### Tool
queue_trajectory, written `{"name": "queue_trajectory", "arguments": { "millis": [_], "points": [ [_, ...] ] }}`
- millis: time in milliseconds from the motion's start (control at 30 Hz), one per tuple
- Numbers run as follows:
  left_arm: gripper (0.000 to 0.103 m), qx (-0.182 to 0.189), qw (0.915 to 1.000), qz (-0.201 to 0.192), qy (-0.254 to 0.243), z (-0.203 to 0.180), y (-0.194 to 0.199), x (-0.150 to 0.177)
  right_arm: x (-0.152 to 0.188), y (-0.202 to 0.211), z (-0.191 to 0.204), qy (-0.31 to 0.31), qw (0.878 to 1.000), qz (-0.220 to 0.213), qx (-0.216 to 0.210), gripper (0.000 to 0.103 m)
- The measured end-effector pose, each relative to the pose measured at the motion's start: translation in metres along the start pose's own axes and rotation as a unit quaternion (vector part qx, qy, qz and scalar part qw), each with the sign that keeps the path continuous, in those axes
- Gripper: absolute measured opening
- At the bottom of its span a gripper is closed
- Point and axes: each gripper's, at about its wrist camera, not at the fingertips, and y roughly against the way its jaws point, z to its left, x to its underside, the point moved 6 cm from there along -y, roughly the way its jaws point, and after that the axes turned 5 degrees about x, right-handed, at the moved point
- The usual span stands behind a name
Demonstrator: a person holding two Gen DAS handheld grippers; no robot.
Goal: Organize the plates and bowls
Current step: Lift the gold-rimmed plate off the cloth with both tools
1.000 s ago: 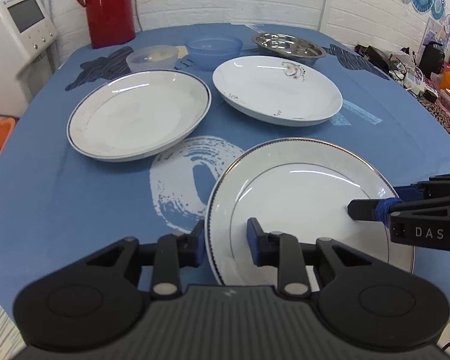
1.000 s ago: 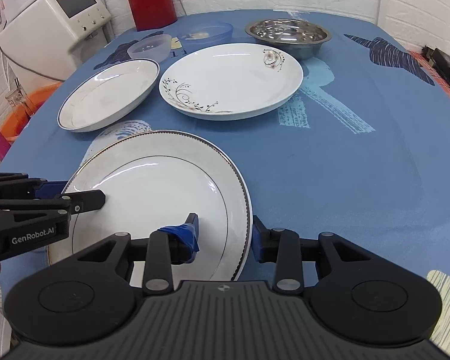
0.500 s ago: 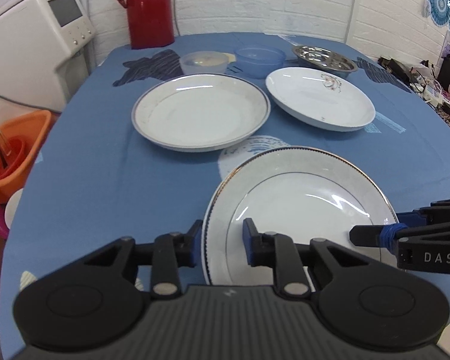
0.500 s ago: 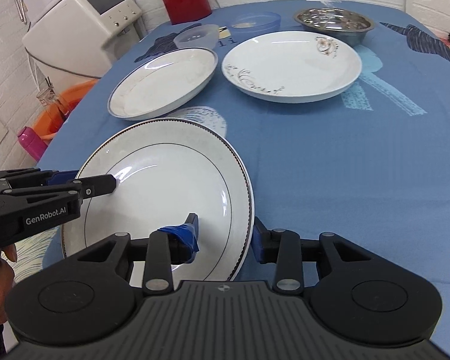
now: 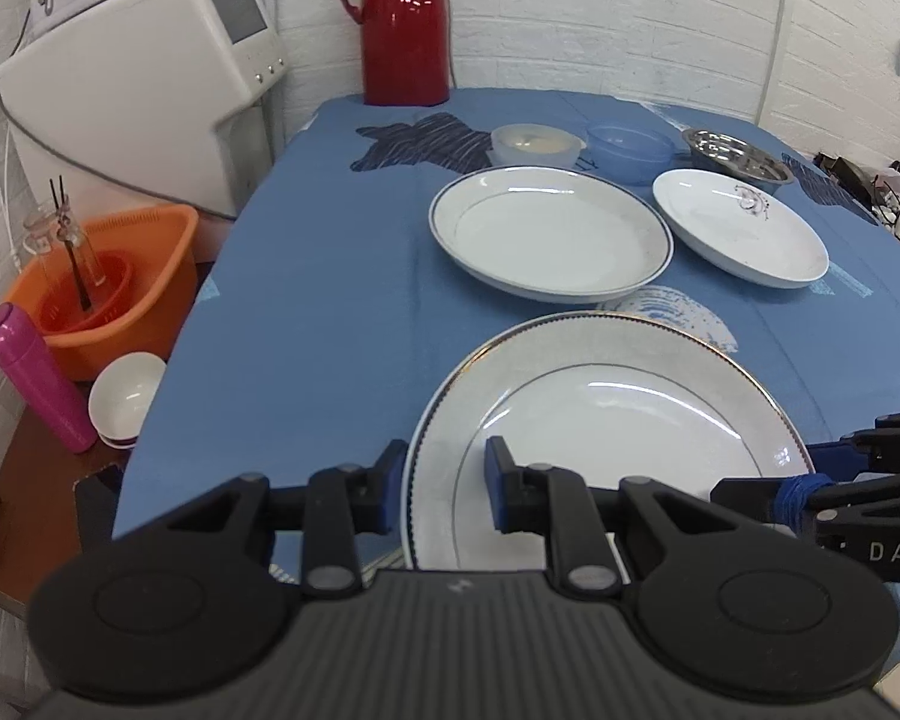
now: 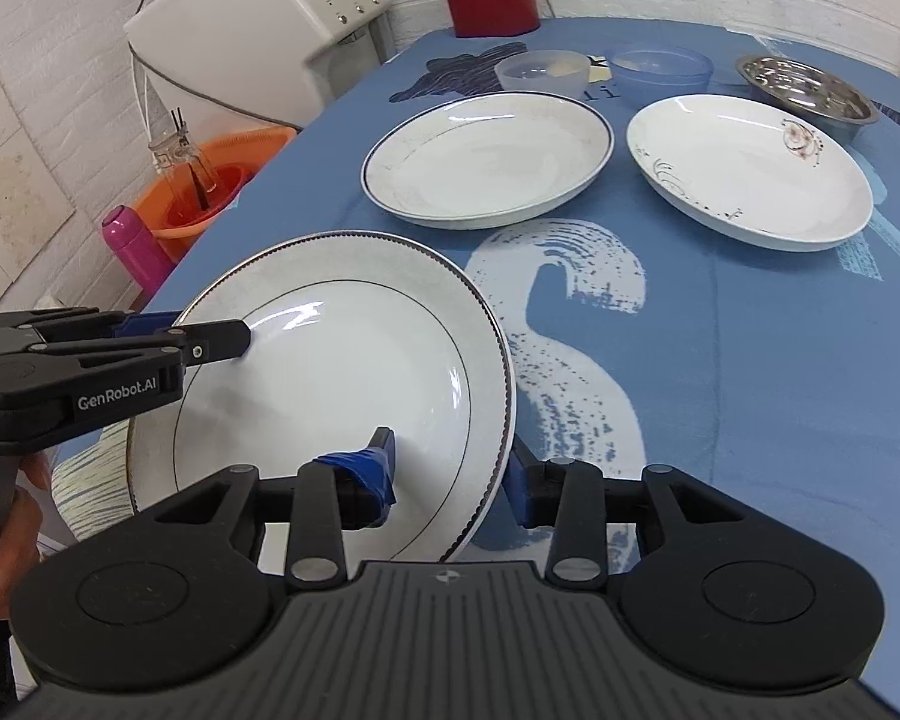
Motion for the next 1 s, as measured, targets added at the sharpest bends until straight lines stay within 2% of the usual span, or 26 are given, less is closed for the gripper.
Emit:
{"name": "queue_trajectory", "arguments": {
  "millis": [167, 333, 467, 600, 733, 933, 1000],
  "points": [
    [0.019, 0.002, 0.9998, 0.020, 0.006, 0.011, -0.015, 0.013, 0.005, -0.012, 0.007, 0.003, 1.000, 0.008, -0.005, 0.025],
    [0.019, -0.008, 0.9999, 0.009, -0.001, 0.007, -0.018, 0.008, 0.002, -0.012, 0.008, 0.005, 1.000, 0.010, 0.005, 0.026],
    [0.019, -0.030, 0.9995, 0.009, -0.006, 0.013, -0.024, 0.001, -0.003, -0.015, 0.015, 0.015, 1.000, 0.007, 0.000, 0.026],
    [0.019, -0.024, 0.9996, 0.000, -0.015, 0.013, -0.022, 0.002, -0.001, -0.019, 0.013, 0.020, 1.000, 0.008, -0.006, 0.027],
    [0.019, -0.035, 0.9990, -0.002, -0.027, 0.007, -0.024, 0.003, -0.001, -0.017, 0.012, 0.025, 1.000, 0.006, 0.001, 0.028],
    [0.018, 0.007, 1.0000, 0.001, 0.000, 0.003, -0.021, 0.004, 0.001, -0.013, 0.003, 0.027, 0.999, 0.016, 0.007, 0.029],
    [0.019, 0.000, 0.9999, -0.002, -0.011, -0.002, -0.022, 0.004, 0.000, -0.013, -0.001, 0.024, 1.000, 0.015, 0.007, 0.029]
  ]
}}
